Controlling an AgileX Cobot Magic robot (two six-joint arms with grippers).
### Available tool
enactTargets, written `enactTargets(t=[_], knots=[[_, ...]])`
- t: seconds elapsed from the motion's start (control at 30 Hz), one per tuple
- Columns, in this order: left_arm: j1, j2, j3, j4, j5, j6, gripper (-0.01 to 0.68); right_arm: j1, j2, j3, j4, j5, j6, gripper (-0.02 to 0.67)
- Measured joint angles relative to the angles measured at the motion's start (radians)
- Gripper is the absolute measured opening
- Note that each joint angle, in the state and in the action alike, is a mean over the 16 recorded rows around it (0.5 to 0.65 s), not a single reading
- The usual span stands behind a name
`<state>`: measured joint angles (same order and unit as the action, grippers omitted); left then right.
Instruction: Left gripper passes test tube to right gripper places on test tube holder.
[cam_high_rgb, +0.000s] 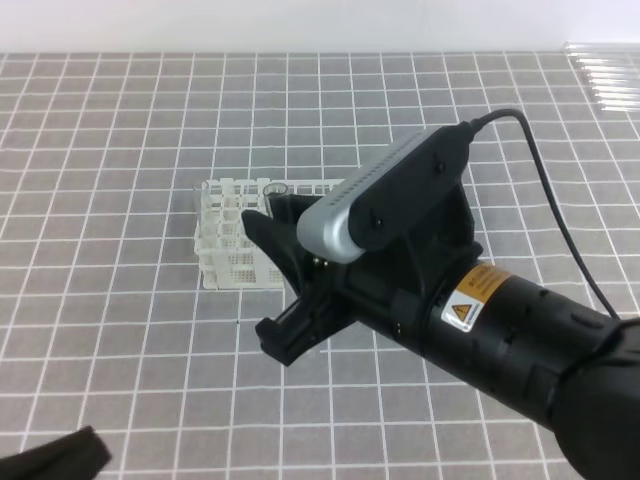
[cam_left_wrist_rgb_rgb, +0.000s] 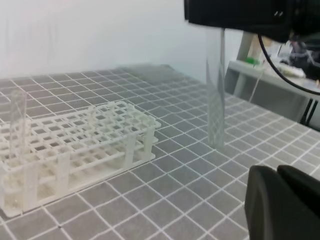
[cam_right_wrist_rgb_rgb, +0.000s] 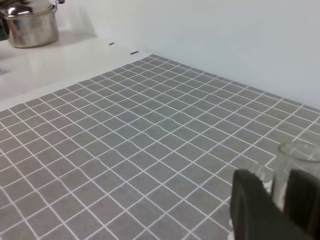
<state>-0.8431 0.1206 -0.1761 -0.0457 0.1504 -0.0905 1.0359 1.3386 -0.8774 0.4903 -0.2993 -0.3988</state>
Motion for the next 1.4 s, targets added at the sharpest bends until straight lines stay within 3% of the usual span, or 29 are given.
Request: enactTargets(t=[0.33, 1.0, 1.17, 1.4], knots=[[0.0, -0.02, 0.172, 0.005, -0.144, -0.025, 0.0, 0.0, 0.0, 0.0, 0.001, 0.003, 0.0, 0.095], [0.0, -0.022, 0.179, 0.004, -0.055, -0.023, 0.0, -0.004, 0.03, 0.001, 0.003, -0.04, -0.014, 0.095], [0.0, -0.021, 0.18, 0.005, -0.055, -0.023, 0.0, -0.018, 0.052, 0.014, -0.023, -0.109, -0.004, 0.095], [0.0, -0.021, 0.18, 0.005, -0.056, -0.023, 0.0, -0.065, 0.126, 0.033, -0.155, -0.317, 0.113, 0.095]])
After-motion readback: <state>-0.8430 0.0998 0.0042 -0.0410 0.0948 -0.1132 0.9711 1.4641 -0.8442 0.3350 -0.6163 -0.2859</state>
